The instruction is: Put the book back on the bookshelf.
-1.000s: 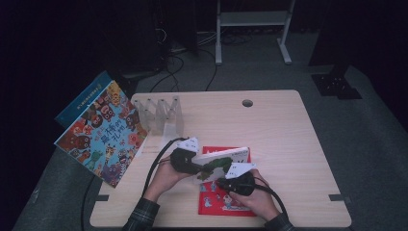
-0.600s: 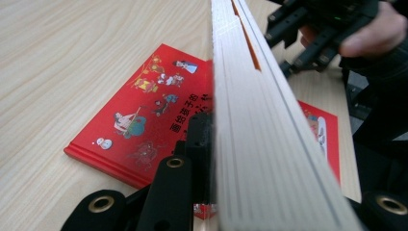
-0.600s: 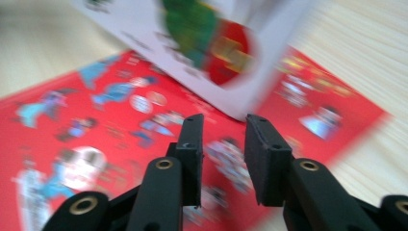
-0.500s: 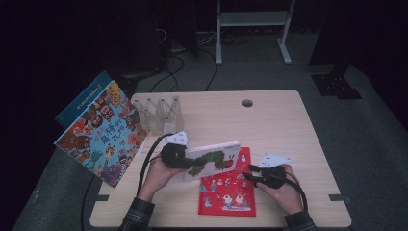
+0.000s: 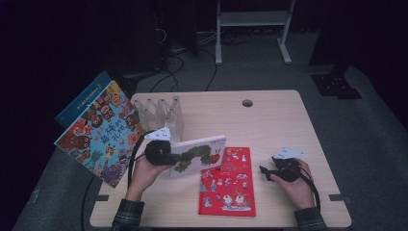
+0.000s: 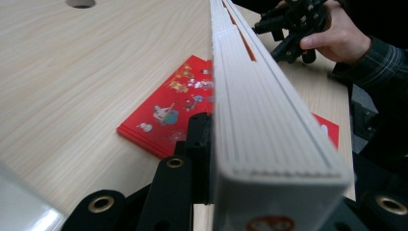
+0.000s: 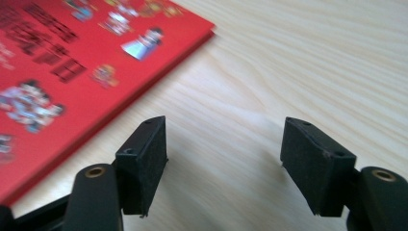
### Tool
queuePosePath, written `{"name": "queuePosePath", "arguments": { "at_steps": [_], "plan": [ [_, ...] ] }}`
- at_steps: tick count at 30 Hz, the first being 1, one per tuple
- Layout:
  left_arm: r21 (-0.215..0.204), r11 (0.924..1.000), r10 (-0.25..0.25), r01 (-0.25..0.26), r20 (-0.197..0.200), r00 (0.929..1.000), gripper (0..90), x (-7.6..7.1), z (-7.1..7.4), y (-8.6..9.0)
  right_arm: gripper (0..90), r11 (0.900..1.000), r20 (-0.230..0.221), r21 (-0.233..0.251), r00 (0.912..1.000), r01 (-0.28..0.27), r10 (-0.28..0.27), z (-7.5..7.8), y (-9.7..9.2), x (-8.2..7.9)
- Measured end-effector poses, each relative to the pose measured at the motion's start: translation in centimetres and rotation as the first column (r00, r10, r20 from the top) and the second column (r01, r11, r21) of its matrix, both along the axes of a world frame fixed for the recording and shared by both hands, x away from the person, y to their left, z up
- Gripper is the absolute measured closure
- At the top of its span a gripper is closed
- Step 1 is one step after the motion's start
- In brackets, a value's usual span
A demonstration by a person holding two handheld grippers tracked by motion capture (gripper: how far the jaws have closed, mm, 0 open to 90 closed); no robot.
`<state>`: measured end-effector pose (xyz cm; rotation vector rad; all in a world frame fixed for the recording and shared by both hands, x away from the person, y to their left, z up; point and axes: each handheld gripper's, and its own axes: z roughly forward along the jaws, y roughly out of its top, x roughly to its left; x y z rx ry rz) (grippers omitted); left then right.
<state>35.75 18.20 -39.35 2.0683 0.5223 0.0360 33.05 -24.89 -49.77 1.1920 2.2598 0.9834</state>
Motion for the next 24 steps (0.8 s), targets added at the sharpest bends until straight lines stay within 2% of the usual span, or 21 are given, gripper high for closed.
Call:
{"name": "queuePosePath", "arguments": {
  "at_steps": [3, 6, 11, 17, 24],
  "plan": [
    [0.006, 0.9997, 0.026, -0.026, 0.008, 0.9996, 75.3, -0.3, 0.3, 0.9, 29.9, 0.9997, -0.013, 0.019, 0.9998, 0.014, -0.013, -0.2, -0.3, 0.3],
    [-0.003, 0.9992, 0.041, -0.04, 0.008, 0.9991, 75.3, -0.6, 0.6, 1.7, 24.6, 0.9992, -0.009, 0.035, 0.9998, 0.019, -0.019, -0.4, -0.6, 0.4],
    [-0.008, 0.9979, 0.065, -0.065, 0.008, 0.9979, 75.3, -1.3, 1.1, 3.2, 14.5, 0.999, -0.023, 0.027, 0.9992, 0.035, -0.034, -0.5, -0.7, 0.6],
    [-0.007, 0.9941, 0.109, -0.109, 0.024, 0.9938, 75.3, -2.4, 1.5, 5.3, 14.3, 0.9989, -0.024, 0.026, 0.999, 0.039, -0.038, -0.5, -0.7, 0.7],
    [-0.022, 0.9869, 0.16, -0.16, 0.022, 0.9868, 75.3, -3.3, 1.7, 8.2, 14.2, 0.9988, -0.024, 0.026, 0.9989, 0.041, -0.04, -0.5, -0.7, 0.7]
  ]
}}
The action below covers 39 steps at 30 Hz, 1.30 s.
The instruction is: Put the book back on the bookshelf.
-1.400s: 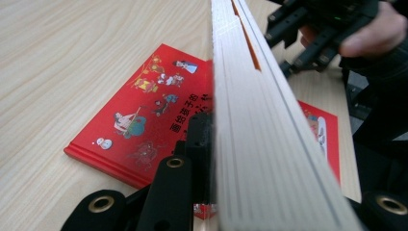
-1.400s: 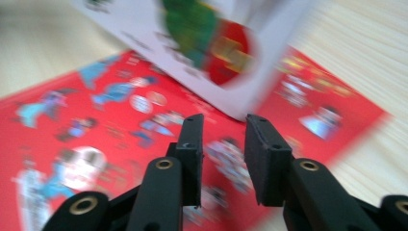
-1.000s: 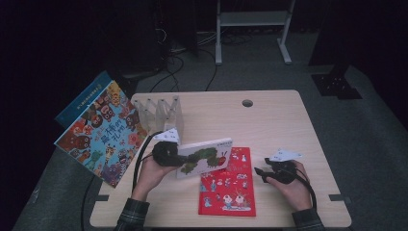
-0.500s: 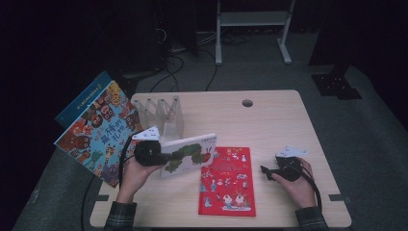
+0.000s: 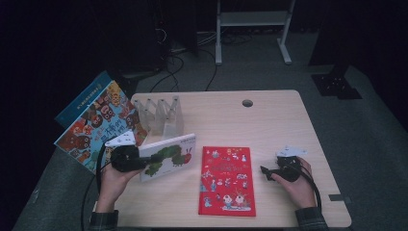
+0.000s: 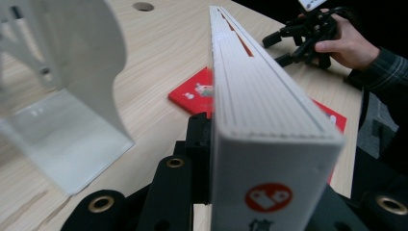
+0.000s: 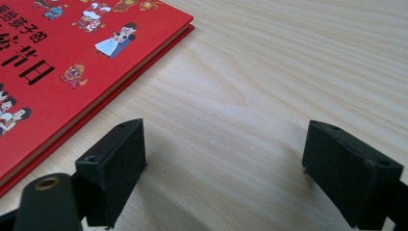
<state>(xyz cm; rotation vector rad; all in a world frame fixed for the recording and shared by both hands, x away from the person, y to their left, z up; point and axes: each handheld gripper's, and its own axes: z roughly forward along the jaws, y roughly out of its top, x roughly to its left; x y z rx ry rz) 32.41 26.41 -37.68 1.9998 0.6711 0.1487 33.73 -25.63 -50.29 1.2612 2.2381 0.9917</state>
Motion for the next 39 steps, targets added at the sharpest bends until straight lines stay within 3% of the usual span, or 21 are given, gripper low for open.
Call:
{"name": "queuePosePath", "arguments": {
  "at_steps": [8, 18, 30, 39],
  "plan": [
    [-0.017, 0.9984, 0.054, -0.054, -0.003, 0.9986, 75.2, -0.9, 0.0, 2.7, 14.2, 1.0, 0.0, 0.0, 1.0, 0.003, -0.003, 0.0, 0.0, 0.0],
    [0.006, 0.9907, 0.136, -0.136, 0.008, 0.9906, 75.3, -1.3, 0.0, 4.9, 14.2, 1.0, 0.001, -0.001, 1.0, 0.004, -0.004, 0.0, 0.0, 0.0],
    [0.05, 0.9735, 0.221, -0.223, 0.043, 0.9743, 75.3, 1.1, -0.1, 4.5, 14.3, 1.0, 0.0, -0.001, 1.0, 0.005, -0.005, 0.0, 0.0, 0.1],
    [0.022, 0.9636, 0.264, -0.267, 0.077, 0.9613, 75.3, 3.5, -0.1, 3.7, 14.3, 1.0, 0.0, -0.001, 1.0, 0.006, -0.006, 0.0, 0.1, 0.1]
  ]
}}
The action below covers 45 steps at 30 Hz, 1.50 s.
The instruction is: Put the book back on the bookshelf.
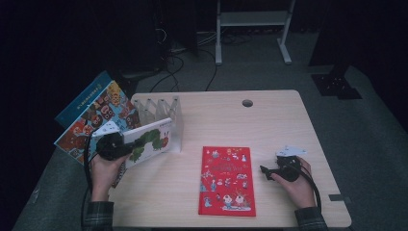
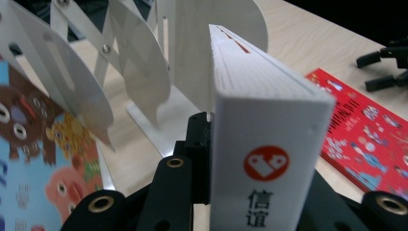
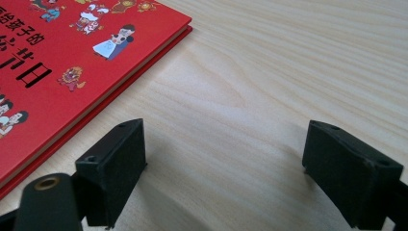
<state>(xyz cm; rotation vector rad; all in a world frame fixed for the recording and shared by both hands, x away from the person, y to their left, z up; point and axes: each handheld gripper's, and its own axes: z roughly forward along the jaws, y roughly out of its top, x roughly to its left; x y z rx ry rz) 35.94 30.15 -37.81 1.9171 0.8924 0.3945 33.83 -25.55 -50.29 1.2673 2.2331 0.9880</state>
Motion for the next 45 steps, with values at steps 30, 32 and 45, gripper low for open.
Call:
{"name": "queuePosePath", "arguments": {
  "at_steps": [30, 32, 45],
  "plan": [
    [0.0, 0.9933, 0.116, -0.116, 0.043, 0.9923, 75.2, 5.7, -1.8, -4.0, 14.3, 1.0, 0.002, 0.0, 1.0, -0.003, 0.003, 0.0, 0.0, 0.0],
    [-0.003, 0.9932, 0.117, -0.117, 0.04, 0.9924, 75.2, 5.7, -2.1, -4.0, 14.3, 1.0, 0.002, -0.001, 1.0, -0.003, 0.003, 0.0, 0.0, 0.0],
    [0.042, 0.9907, 0.129, -0.13, 0.024, 0.9914, 75.0, 5.1, -3.6, -4.6, 14.3, 1.0, 0.001, 0.0, 1.0, -0.003, 0.003, 0.0, 0.0, 0.0]
  ]
}}
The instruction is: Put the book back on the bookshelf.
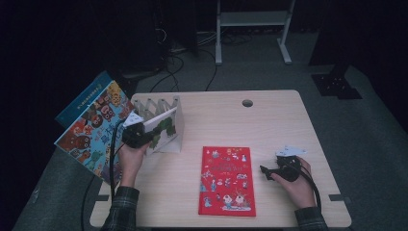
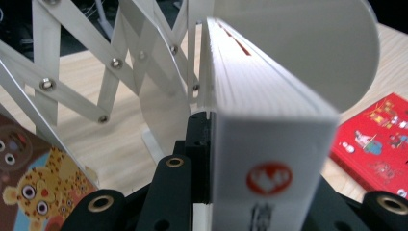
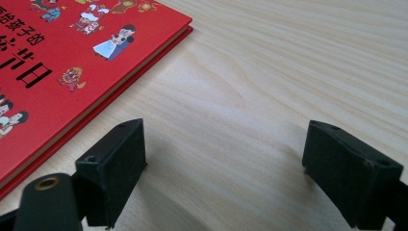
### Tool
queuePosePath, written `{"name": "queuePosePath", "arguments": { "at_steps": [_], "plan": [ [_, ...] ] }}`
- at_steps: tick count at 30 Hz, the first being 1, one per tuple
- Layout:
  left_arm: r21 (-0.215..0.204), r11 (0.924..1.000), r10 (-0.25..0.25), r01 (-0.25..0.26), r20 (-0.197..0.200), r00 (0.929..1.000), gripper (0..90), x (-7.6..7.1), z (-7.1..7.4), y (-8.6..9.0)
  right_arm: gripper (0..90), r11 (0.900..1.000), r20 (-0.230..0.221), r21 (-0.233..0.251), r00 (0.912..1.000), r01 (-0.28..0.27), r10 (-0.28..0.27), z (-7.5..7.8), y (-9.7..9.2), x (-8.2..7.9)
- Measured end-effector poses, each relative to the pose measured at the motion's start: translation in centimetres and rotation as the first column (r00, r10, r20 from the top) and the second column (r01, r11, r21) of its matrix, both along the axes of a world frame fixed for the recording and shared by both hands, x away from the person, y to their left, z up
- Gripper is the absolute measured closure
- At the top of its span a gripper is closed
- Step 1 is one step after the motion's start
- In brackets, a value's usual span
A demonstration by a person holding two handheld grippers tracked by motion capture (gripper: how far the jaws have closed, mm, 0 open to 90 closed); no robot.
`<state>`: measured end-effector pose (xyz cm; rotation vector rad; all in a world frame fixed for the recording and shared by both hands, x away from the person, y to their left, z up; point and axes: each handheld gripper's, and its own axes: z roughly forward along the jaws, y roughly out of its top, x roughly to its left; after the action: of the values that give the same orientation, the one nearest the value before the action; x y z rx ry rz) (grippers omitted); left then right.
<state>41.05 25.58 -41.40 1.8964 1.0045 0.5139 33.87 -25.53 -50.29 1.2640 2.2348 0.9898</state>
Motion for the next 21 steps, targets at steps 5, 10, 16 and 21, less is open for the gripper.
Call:
{"name": "queuePosePath", "arguments": {
  "at_steps": [5, 10, 16, 21],
  "plan": [
    [0.028, 0.9996, -0.002, 0.003, -0.029, 0.9996, 75.0, 0.1, -1.1, -0.3, 14.3, 1.0, 0.0, 0.0, 1.0, 0.0, 0.0, 0.0, 0.0, 0.0],
    [0.059, 0.9983, 0.003, 0.0, -0.06, 0.9982, 74.9, 0.2, -2.3, -0.7, 14.3, 1.0, 0.0, 0.0, 1.0, 0.0, 0.0, 0.0, 0.0, 0.0],
    [0.055, 0.9985, 0.005, -0.001, -0.064, 0.9979, 72.6, 0.2, -2.6, -0.5, 14.3, 1.0, 0.0, 0.0, 1.0, 0.0, 0.0, 0.0, 0.0, 0.0],
    [0.053, 0.9985, -0.01, 0.014, -0.065, 0.9978, 67.2, -0.5, -2.4, -0.1, 14.3, 1.0, 0.0, 0.0, 1.0, 0.0, 0.0, 0.0, 0.0, 0.0]
  ]
}}
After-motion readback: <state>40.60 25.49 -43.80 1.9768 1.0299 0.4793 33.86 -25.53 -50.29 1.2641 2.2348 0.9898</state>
